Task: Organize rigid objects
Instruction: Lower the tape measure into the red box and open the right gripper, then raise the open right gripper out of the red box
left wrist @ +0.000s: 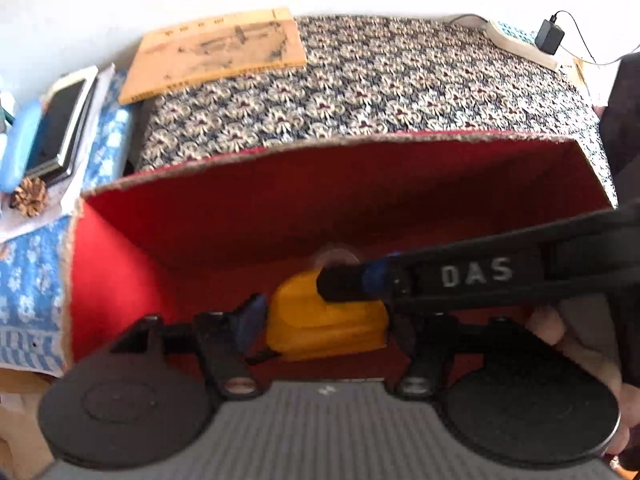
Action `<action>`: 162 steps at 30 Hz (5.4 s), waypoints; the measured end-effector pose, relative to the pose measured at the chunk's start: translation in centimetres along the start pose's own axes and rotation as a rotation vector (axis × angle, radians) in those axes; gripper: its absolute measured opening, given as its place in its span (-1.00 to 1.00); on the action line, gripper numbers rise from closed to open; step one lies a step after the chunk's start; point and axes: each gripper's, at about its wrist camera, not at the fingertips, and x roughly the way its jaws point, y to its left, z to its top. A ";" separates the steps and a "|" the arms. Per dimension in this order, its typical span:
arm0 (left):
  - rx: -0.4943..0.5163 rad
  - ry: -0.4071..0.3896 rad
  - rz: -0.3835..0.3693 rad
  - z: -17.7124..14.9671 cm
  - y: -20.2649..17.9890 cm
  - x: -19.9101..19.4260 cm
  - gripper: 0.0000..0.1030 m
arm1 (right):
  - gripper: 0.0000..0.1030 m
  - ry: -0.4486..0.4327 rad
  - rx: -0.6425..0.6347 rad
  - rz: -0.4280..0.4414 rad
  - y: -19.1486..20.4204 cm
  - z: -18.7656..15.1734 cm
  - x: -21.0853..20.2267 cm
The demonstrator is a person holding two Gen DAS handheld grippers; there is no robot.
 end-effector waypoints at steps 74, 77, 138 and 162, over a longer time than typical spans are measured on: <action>-0.059 0.112 -0.094 0.7 1.2 1.3 0.39 | -0.71 -0.174 -0.145 -0.355 2.3 -2.4 -4.4; -0.051 0.167 -0.104 0.9 1.2 1.8 0.38 | -0.73 -0.231 -0.099 -0.303 1.3 -2.1 -5.2; -0.020 -0.043 0.223 -1.9 -2.7 -4.2 0.41 | -0.73 -0.357 -0.158 -0.327 3.7 -6.6 -8.8; -0.060 -0.213 0.280 -6.7 -2.7 -12.5 0.53 | -0.70 -0.499 -0.214 -0.288 8.3 -13.2 -12.0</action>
